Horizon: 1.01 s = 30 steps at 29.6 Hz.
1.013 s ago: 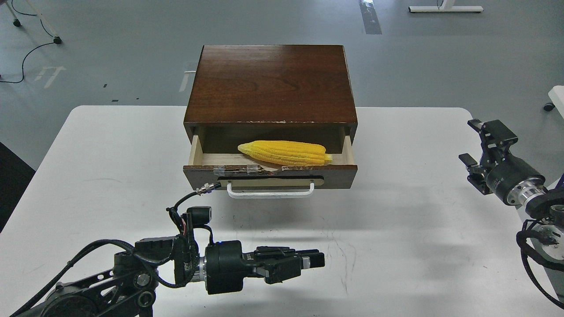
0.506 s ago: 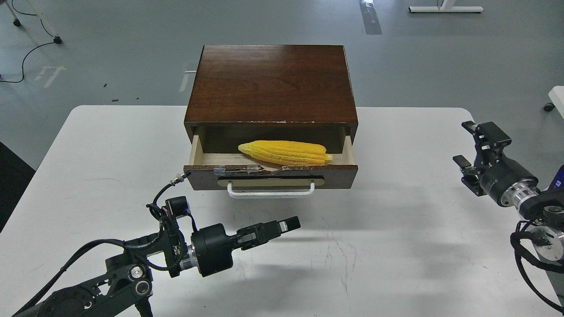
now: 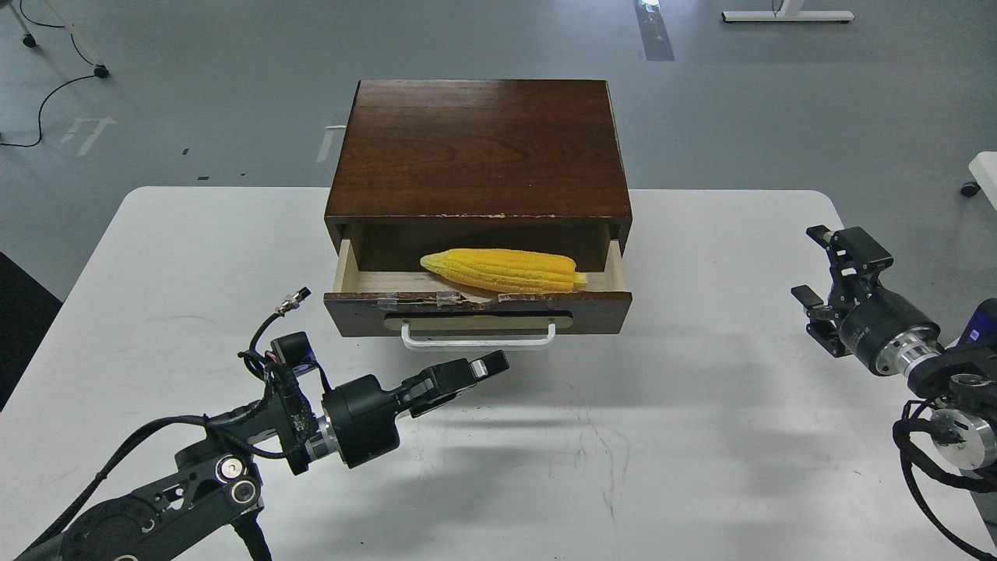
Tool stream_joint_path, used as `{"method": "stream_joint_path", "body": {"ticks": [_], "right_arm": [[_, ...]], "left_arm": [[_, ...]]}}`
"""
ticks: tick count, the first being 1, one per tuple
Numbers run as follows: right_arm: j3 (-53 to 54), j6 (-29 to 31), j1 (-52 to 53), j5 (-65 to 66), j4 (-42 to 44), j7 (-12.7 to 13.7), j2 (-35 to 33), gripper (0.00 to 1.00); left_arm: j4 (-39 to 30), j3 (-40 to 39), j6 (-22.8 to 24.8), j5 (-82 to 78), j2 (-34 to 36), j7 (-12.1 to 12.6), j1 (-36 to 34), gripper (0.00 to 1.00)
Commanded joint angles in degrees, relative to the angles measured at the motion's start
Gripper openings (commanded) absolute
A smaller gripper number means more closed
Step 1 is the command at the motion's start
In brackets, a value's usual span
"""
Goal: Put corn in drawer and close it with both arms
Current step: 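Position the left gripper against the drawer front below the handle, then push the drawer shut with the left gripper toward the box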
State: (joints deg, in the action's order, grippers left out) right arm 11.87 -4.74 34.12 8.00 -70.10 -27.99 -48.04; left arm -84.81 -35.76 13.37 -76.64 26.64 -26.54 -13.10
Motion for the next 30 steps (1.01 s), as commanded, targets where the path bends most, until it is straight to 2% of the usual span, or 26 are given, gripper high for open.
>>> {"method": "stream_joint_path", "body": {"ticks": [1,30], "right_arm": [[0.0,0.0,-0.02,0.0,0.05,-0.01,0.05,0.98],[0.7,-0.09,-0.9,0.0,-0.04,-0.01,0.05,0.98]], "left_arm": [[0.52,-0.01,0.08,0.0,-0.09,0.0,0.01,0.0],[3.68,-2.82,-2.3,0.17,-0.97,0.0,-0.34,0.0]]}}
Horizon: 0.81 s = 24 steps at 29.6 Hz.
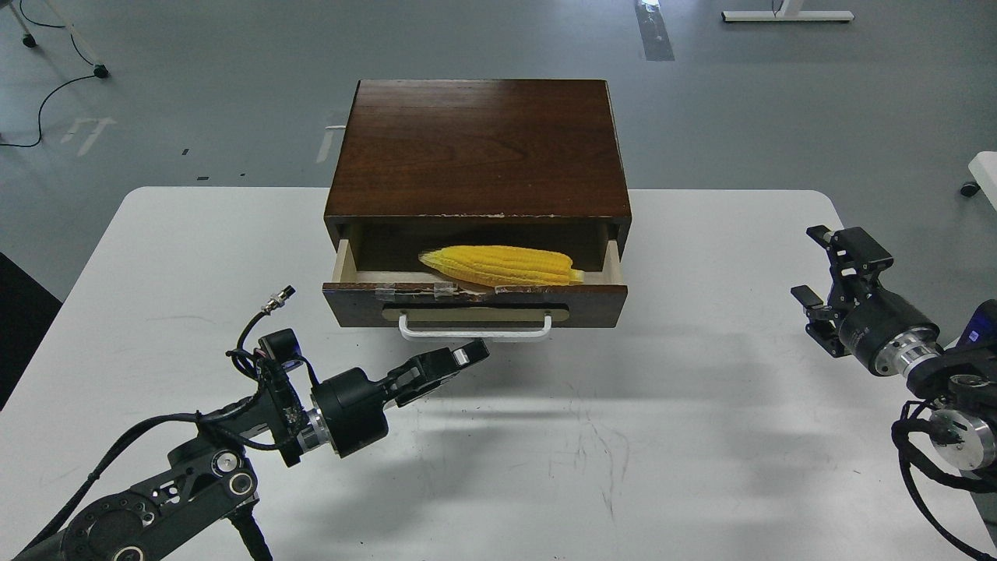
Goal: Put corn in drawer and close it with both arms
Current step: 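Push the drawer shut with the left gripper toward the box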
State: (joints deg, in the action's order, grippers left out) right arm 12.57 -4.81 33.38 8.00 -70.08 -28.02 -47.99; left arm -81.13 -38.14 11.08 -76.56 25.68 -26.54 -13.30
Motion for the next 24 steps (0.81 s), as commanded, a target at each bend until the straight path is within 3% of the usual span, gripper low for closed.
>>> {"method": "stream_joint_path", "body": {"ticks": [1,24], "right_arm": [[-0.09,-0.02,-0.51,0.0,-0.06,0.02,0.0,0.98],[0.0,-0.02,-1.04,-0.09,-0.15,0.02,0.0,0.98]], "left_arm": [[0.01,-0.7,-0.01,0.09,-0.01,0.0,-0.06,0.0],[3.61,-0.79,-0.01,0.62,-1.86,0.7,-3.13,0.0]]}}
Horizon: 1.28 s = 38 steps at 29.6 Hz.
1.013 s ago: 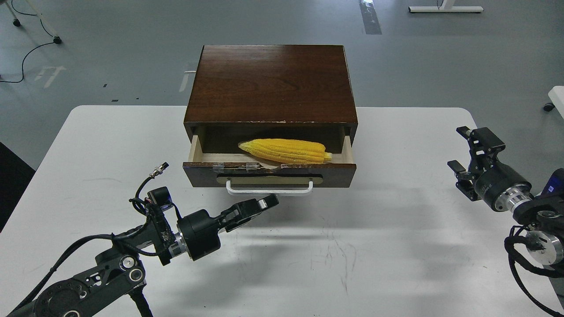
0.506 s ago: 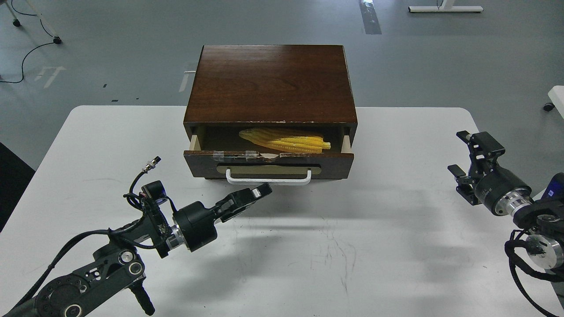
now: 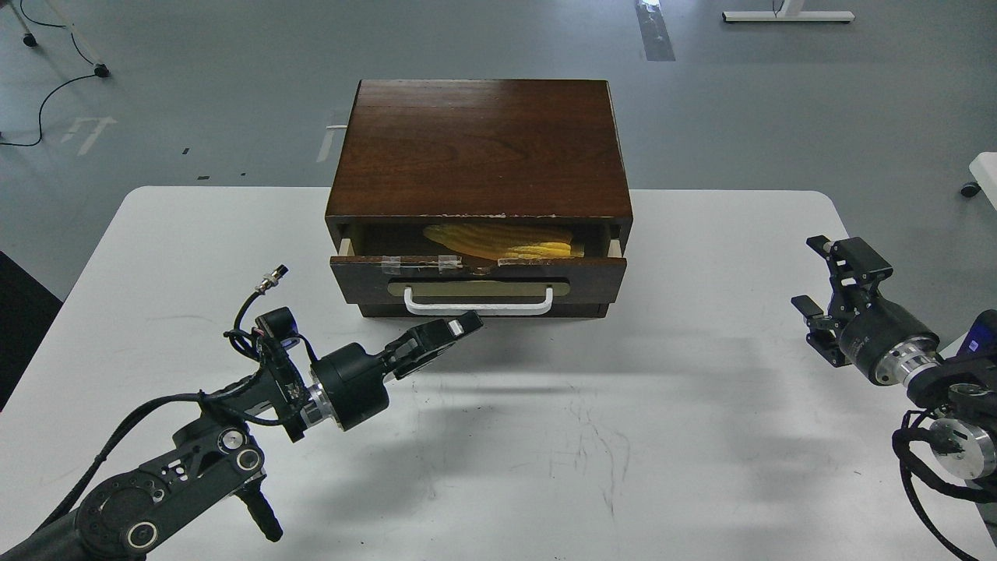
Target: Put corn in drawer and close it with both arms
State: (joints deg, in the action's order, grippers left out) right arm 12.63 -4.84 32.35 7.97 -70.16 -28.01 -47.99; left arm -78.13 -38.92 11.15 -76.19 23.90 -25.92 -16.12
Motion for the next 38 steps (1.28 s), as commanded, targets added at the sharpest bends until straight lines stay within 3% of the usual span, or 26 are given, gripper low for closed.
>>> {"method": "stream_joint_path", "body": {"ticks": [1,23,38], "right_arm": [[-0.06,0.01,-0.09,-0.06,-0.06,0.01,0.0,0.98],[0.56,-0.34,-1.5,-0.06,-0.06,0.01,-0.08,0.98],[0.56,-0.34,-1.85,-0.06,-0.06,0.01,-0.08,0.98]], "left_arm": [[0.79,-0.02,0.01,0.25,-0.08,0.08,-0.66,0.0],[8.78,0.07,-0.07,3.06,-4.56,0.08,-7.25,0.0],[10.36,-0.02,-0.16,3.24,-4.56,-0.01,-7.96,0.0]]}}
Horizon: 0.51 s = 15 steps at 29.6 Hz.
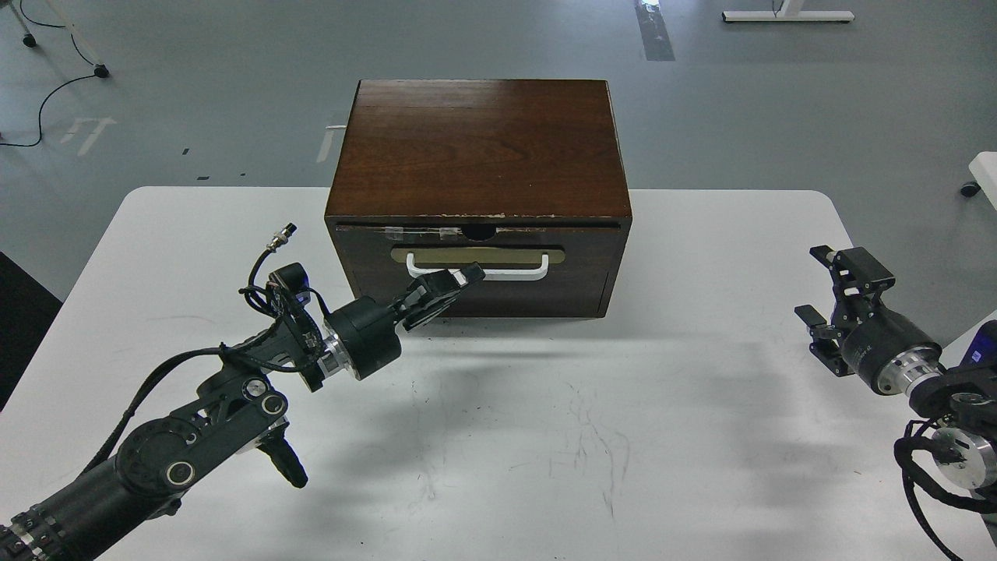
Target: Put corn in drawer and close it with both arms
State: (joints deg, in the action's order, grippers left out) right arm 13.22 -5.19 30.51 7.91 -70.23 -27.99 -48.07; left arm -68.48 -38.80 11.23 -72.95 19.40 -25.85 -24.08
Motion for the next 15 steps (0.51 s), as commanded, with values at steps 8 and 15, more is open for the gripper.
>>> {"method": "stream_joint_path", "body": {"ticks": [8,15], "right_arm": [[-0.04,0.01,-0.01,0.0,0.0,-0.01,0.0,0.98],[0.05,0.01,-0.18,0.0,0.0,-0.01,0.0,0.98]], "left_arm": [[1.51,-0.14,-0.15,0.52,-0.07,-0.26,-0.53,0.0],[-1.74,0.65,3.0,2.99,1.51,-0.69,-0.53,0.0]]}}
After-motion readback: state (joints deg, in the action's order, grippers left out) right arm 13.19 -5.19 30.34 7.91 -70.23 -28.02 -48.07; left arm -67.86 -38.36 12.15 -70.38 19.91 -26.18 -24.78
